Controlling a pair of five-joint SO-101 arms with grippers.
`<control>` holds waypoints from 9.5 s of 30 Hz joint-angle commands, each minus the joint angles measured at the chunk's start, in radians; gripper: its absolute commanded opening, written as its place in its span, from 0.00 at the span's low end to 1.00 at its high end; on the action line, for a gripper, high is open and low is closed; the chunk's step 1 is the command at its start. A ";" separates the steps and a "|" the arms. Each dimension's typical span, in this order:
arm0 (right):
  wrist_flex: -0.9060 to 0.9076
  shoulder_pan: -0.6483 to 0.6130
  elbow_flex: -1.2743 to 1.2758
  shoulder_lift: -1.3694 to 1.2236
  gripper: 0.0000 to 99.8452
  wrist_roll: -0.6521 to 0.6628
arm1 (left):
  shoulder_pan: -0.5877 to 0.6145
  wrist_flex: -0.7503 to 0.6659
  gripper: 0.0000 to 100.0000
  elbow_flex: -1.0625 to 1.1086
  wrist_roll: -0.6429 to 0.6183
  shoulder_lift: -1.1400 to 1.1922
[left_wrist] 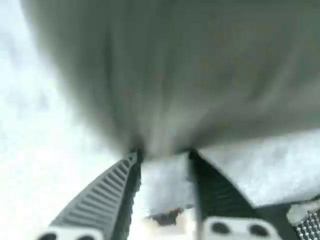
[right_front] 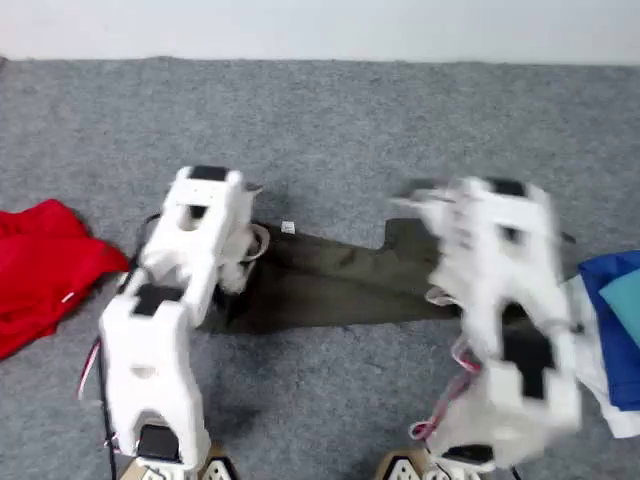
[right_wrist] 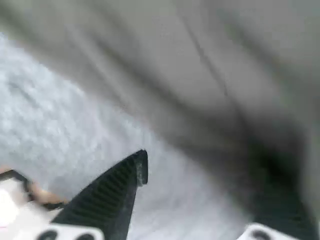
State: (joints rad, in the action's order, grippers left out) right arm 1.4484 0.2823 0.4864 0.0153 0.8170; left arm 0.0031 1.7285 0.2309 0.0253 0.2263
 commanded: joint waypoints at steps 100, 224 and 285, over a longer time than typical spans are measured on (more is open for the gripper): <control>0.203 -0.143 -0.351 -0.120 0.40 -0.137 | 0.025 0.029 0.01 -0.255 0.361 0.037; 0.334 -0.127 -0.718 -0.225 0.20 0.028 | 0.152 -0.347 0.17 0.071 -0.021 -0.258; 0.285 -0.361 -1.290 -0.792 0.40 0.127 | 0.184 0.023 0.04 -0.346 0.259 0.361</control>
State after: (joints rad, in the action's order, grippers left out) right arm 1.7384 -0.0721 -0.6322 -0.7150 0.9321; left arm 0.1734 1.7269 -0.1204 0.3061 0.6160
